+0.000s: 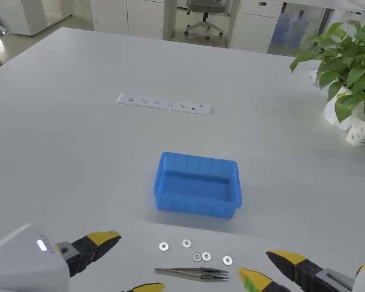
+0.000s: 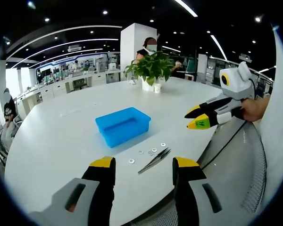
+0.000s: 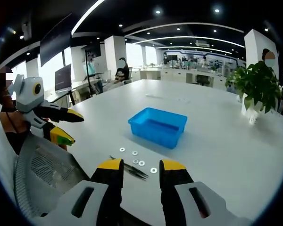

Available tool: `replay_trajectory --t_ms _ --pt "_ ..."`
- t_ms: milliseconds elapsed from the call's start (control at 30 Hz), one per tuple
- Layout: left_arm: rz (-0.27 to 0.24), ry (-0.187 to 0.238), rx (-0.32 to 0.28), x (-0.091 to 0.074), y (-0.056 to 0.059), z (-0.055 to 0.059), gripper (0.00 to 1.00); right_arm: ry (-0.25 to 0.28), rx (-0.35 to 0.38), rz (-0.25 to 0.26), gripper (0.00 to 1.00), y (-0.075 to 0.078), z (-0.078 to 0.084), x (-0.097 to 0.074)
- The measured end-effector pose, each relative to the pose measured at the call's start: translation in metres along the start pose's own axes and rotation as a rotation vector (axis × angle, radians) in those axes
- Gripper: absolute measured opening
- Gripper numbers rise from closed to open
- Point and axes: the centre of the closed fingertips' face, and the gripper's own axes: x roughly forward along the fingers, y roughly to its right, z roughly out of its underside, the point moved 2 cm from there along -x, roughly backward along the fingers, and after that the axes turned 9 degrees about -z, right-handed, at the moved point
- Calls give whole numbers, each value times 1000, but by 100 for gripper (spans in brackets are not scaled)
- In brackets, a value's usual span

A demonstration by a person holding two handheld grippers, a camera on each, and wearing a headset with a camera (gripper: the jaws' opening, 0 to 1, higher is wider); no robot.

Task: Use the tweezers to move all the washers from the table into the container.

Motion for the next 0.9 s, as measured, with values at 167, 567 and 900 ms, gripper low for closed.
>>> replay_trajectory --t_ms 167,567,900 --pt "4 -6 3 1 1 1 53 -3 3 -3 31 1 1 1" --pt "14 -21 1 5 0 4 53 -11 11 -6 31 2 3 4" --pt "33 -39 18 9 0 7 53 -32 9 -18 31 2 7 7"
